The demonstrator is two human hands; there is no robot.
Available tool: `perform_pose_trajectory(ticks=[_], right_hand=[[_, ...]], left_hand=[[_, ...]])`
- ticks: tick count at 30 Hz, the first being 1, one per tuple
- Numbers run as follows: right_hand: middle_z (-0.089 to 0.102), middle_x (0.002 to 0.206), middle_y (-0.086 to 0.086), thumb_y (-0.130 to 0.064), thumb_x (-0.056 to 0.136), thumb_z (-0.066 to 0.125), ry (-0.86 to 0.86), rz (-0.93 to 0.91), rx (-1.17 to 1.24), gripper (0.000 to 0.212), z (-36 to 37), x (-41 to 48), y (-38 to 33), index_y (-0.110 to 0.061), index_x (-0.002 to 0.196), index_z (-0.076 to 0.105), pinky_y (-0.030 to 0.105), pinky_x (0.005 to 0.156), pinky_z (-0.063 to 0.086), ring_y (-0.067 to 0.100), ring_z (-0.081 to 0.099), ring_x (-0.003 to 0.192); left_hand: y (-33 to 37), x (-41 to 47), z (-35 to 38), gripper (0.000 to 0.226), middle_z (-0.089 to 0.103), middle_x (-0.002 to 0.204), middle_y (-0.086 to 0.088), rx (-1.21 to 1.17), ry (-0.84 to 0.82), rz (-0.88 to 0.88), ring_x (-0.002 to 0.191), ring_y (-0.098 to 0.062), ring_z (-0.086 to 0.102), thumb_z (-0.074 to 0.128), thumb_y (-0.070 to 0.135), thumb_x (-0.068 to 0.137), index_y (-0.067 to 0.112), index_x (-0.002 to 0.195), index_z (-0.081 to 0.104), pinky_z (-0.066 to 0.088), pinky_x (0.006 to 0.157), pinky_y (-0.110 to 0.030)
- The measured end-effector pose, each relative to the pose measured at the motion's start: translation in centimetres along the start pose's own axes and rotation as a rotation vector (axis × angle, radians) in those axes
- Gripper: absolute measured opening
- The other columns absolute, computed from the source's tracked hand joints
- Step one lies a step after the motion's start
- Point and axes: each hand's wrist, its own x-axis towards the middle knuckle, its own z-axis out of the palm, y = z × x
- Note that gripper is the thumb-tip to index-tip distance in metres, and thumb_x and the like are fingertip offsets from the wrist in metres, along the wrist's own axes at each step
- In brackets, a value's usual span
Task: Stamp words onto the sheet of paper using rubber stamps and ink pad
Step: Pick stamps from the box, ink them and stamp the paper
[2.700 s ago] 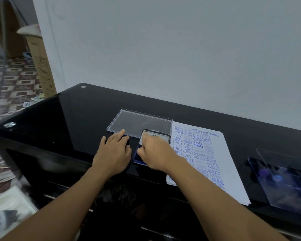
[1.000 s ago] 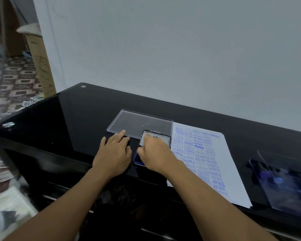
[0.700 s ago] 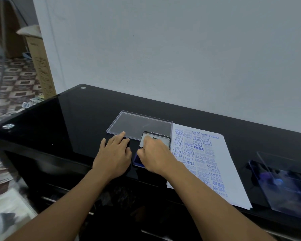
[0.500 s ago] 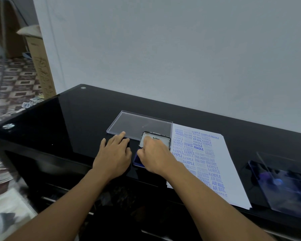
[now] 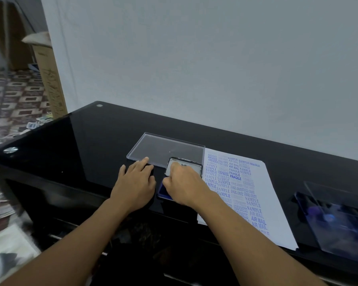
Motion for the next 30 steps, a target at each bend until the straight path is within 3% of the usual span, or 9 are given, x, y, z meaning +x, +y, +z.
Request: perform_pose_trajectory(ticks=[6, 11, 18, 23, 30], right_hand=[[0.058, 0.092, 0.012, -0.027, 0.096, 0.045, -0.008, 0.033, 0.016, 0.016, -1.3, 0.3, 0.4, -0.013, 0.088, 0.045, 0.034, 0.068, 0.037, 0.03, 0.051, 0.081], [0.057, 0.083, 0.003, -0.026, 0.096, 0.048, 0.068, 0.087, 0.108, 0.017, -5.9, 0.6, 2.4, -0.015, 0.084, 0.049, 0.03, 0.056, 0.04, 0.015, 0.051, 0.067], [0.061, 0.09, 0.003, -0.026, 0.097, 0.05, 0.005, 0.09, 0.066, 0.013, -10.8, -0.3, 5.6, -0.015, 0.091, 0.054, 0.026, 0.059, 0.038, 0.013, 0.05, 0.069], [0.06, 0.092, 0.002, -0.026, 0.097, 0.052, 0.026, 0.105, 0.059, 0.01, -12.4, -1.5, 7.5, -0.017, 0.094, 0.051, 0.026, 0.06, 0.039, 0.012, 0.051, 0.07], [0.064, 0.091, 0.004, -0.029, 0.094, 0.058, 0.081, 0.199, 0.026, 0.014, -16.1, -2.9, 11.6, -0.016, 0.096, 0.052, 0.029, 0.061, 0.041, 0.016, 0.055, 0.073]], left_hand=[[0.2, 0.3, -0.8, 0.043, 0.022, 0.163, 0.001, -0.058, -0.021, -0.027, 0.149, -0.017, 0.018, 0.039, 0.028, 0.101, 0.019, 0.143, 0.045, 0.012, 0.12, -0.052], [1.4, 1.2, -2.5, 0.047, 0.029, 0.16, -0.001, -0.099, 0.05, 0.01, 0.148, -0.017, 0.023, 0.043, 0.027, 0.099, 0.017, 0.145, 0.045, 0.016, 0.121, -0.048], [6.1, 2.7, -4.9, 0.049, 0.026, 0.161, 0.0, -0.146, 0.03, 0.125, 0.148, -0.018, 0.02, 0.04, 0.029, 0.101, 0.016, 0.148, 0.041, 0.018, 0.121, -0.047], [10.3, 3.5, -5.3, 0.049, 0.023, 0.162, 0.002, -0.141, 0.005, 0.177, 0.149, -0.015, 0.017, 0.039, 0.03, 0.102, 0.019, 0.15, 0.039, 0.015, 0.122, -0.038], [14.6, 4.7, -4.6, 0.046, 0.034, 0.157, 0.002, -0.145, -0.039, 0.263, 0.145, -0.017, 0.027, 0.041, 0.027, 0.101, 0.016, 0.146, 0.045, 0.023, 0.118, -0.036]])
